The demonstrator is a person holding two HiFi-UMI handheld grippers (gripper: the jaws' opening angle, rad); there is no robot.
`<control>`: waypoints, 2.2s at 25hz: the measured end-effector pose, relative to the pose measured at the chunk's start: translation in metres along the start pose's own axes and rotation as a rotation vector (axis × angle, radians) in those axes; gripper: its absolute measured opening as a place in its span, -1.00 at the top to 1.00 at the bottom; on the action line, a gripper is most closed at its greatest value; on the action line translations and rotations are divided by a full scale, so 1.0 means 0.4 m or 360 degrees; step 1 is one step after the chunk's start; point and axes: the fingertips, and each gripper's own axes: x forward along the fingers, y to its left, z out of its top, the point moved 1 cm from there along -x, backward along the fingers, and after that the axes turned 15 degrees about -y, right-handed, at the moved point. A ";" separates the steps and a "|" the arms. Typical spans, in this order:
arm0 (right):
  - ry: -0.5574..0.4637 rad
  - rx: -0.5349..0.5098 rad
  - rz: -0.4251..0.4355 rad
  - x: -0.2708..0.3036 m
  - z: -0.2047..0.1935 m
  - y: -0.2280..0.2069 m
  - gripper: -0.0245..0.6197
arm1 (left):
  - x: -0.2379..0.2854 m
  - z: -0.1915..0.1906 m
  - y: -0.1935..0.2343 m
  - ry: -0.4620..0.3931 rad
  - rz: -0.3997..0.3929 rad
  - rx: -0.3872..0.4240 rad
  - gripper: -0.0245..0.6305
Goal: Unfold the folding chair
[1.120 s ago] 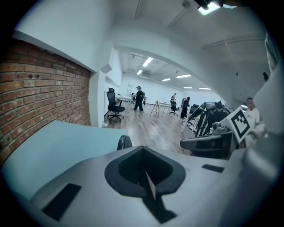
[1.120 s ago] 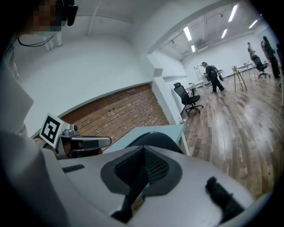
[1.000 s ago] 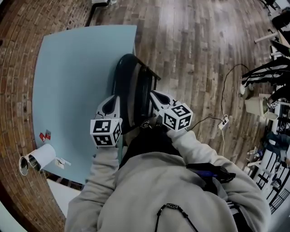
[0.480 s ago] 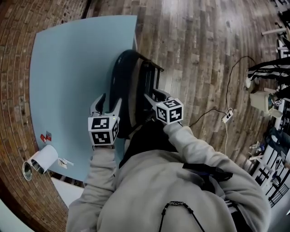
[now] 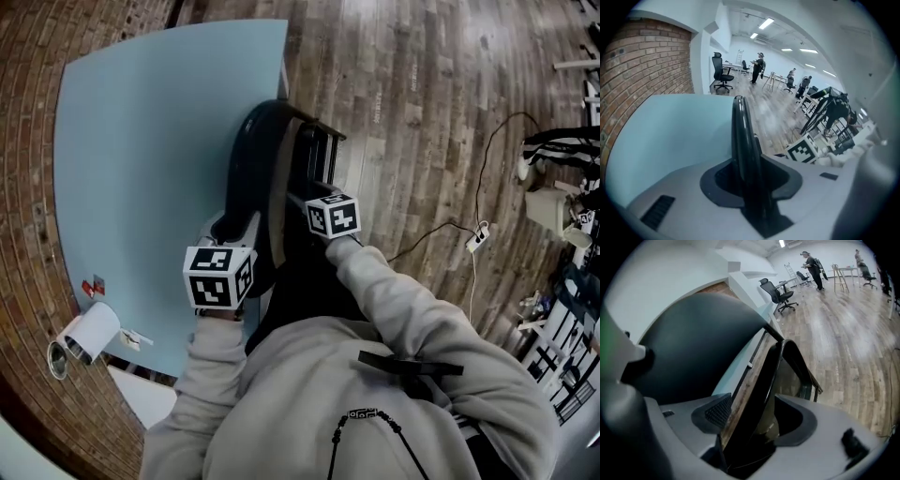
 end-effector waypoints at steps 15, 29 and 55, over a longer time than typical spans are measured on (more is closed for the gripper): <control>0.0248 -0.0073 -0.0340 0.076 -0.087 -0.081 0.26 | -0.003 0.018 -0.130 -0.0097 -0.0172 -0.0282 0.69; 0.0117 0.0099 -0.0419 -0.161 -0.061 -0.261 0.49 | 0.035 0.039 -0.499 -0.0082 -0.0356 -0.0163 0.59; 0.0089 0.0247 -0.0316 -0.518 -0.120 -0.547 0.51 | 0.119 -0.016 -0.961 -0.0041 -0.0382 -0.0105 0.49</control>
